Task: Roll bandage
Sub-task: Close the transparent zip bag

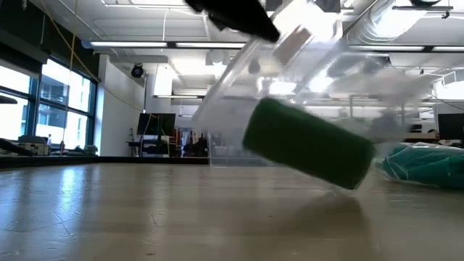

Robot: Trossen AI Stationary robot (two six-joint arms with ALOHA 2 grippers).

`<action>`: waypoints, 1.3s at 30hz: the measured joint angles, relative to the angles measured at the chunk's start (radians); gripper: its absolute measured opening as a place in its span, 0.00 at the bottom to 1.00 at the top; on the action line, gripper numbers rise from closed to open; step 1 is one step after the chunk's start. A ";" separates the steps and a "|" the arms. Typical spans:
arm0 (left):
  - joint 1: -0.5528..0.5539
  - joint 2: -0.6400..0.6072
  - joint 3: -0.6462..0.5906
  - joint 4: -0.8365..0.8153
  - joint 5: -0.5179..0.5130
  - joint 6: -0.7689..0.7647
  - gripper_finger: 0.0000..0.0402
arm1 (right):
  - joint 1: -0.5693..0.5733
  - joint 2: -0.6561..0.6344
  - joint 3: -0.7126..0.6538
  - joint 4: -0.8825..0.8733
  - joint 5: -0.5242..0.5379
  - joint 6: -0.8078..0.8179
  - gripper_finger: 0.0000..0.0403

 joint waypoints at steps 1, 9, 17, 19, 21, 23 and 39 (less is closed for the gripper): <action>0.000 0.002 -0.001 -0.020 0.001 -0.014 0.12 | 0.000 0.000 0.000 0.001 0.000 0.000 0.00; -0.003 0.002 -0.001 -0.116 0.025 -0.062 0.18 | -0.001 0.000 0.000 0.000 -0.005 0.000 0.00; -0.008 0.001 -0.001 -0.107 0.024 -0.056 0.05 | -0.084 0.010 0.000 0.003 -0.224 -0.008 0.08; -0.012 0.001 -0.001 -0.107 0.024 -0.056 0.02 | -0.122 0.022 0.000 0.003 -0.265 -0.043 0.16; -0.015 0.001 -0.001 -0.106 0.023 -0.056 0.01 | -0.158 0.031 0.000 0.021 -0.323 -0.081 0.24; -0.018 0.002 -0.001 -0.107 0.023 -0.061 0.02 | -0.195 0.040 0.000 0.045 -0.398 -0.104 0.31; -0.019 -0.009 0.000 -0.182 0.027 -0.074 0.13 | -0.249 0.125 0.000 0.136 -0.415 -0.170 0.02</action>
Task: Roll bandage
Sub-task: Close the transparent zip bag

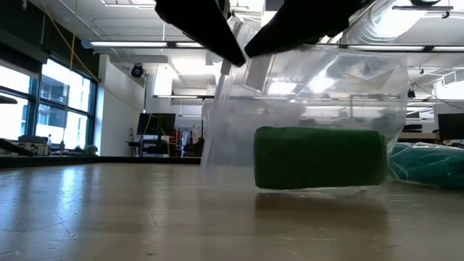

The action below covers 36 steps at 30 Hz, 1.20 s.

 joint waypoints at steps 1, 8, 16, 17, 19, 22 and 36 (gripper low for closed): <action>0.000 0.000 0.000 -0.011 0.000 -0.011 0.16 | 0.013 -0.004 0.000 -0.003 0.037 0.013 0.01; -0.021 0.002 -0.122 0.273 -0.148 -0.020 0.22 | 0.134 -0.070 0.000 -0.078 0.280 0.191 0.00; -0.038 0.001 -0.204 0.476 -0.220 0.047 0.05 | 0.267 -0.137 0.000 -0.125 0.464 0.279 0.00; -0.038 -0.001 -0.203 0.480 -0.221 0.059 0.03 | 0.274 -0.141 0.000 -0.124 0.467 0.278 0.00; -0.040 -0.013 -0.203 0.473 -0.220 0.069 0.02 | 0.283 -0.146 0.000 -0.139 0.465 0.277 0.00; -0.040 -0.037 -0.175 0.404 -0.217 0.064 0.01 | 0.293 -0.148 0.000 -0.162 0.465 0.263 0.00; -0.032 -0.071 0.035 -0.137 -0.118 -0.032 0.00 | 0.254 -0.148 0.000 -0.248 0.327 0.243 0.29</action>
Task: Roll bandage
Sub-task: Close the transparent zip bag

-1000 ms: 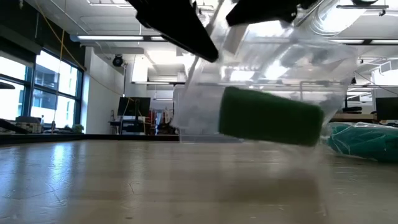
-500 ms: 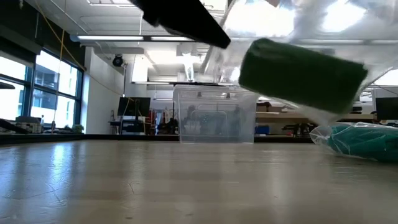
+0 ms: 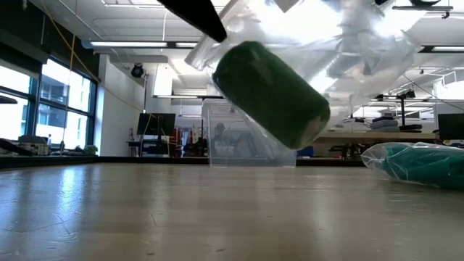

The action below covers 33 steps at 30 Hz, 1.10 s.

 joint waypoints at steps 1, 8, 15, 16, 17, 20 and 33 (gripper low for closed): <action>0.000 0.000 0.000 -0.006 0.005 -0.003 0.00 | -0.005 0.000 0.000 0.004 0.000 -0.004 0.33; 0.000 0.000 0.000 -0.020 0.016 -0.018 0.00 | -0.039 0.000 0.000 0.111 -0.065 -0.117 0.41; 0.000 0.000 0.000 -0.020 0.017 -0.018 0.00 | -0.083 0.000 0.000 0.191 -0.088 -0.168 0.41; 0.000 0.000 0.000 -0.020 0.017 -0.018 0.00 | -0.088 0.000 0.000 0.191 -0.096 -0.168 0.41; 0.000 0.000 0.000 -0.020 0.017 -0.018 0.00 | -0.092 0.000 0.000 0.194 -0.108 -0.170 0.40; 0.000 0.000 0.000 -0.020 0.017 -0.018 0.00 | -0.094 0.000 0.000 0.221 -0.116 -0.190 0.33; 0.000 0.000 0.000 -0.017 0.016 -0.019 0.02 | -0.088 0.001 0.000 0.269 -0.045 -0.247 0.01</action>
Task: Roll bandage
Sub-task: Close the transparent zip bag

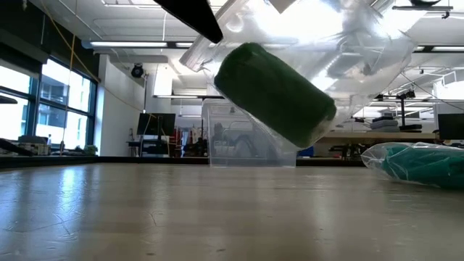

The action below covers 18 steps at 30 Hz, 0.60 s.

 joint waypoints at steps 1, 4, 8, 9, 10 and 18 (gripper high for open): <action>0.000 0.000 0.000 0.000 0.003 0.001 0.04 | 0.003 0.000 0.000 0.000 0.011 0.004 0.01; 0.003 0.000 0.000 -0.001 0.017 0.025 0.12 | 0.012 0.000 0.000 -0.016 0.039 0.053 0.01; 0.029 0.000 0.000 0.004 0.005 0.068 0.27 | 0.036 0.000 0.000 -0.096 0.103 0.154 0.00; 0.037 0.000 -0.004 0.027 0.009 0.088 0.30 | 0.043 0.000 0.000 -0.121 0.121 0.185 0.00; 0.047 -0.001 -0.018 0.086 0.030 0.113 0.34 | 0.051 0.000 0.000 -0.147 0.138 0.216 0.00; 0.105 -0.003 -0.222 0.841 0.155 0.299 0.47 | 0.105 0.000 0.000 -0.233 0.197 0.359 0.00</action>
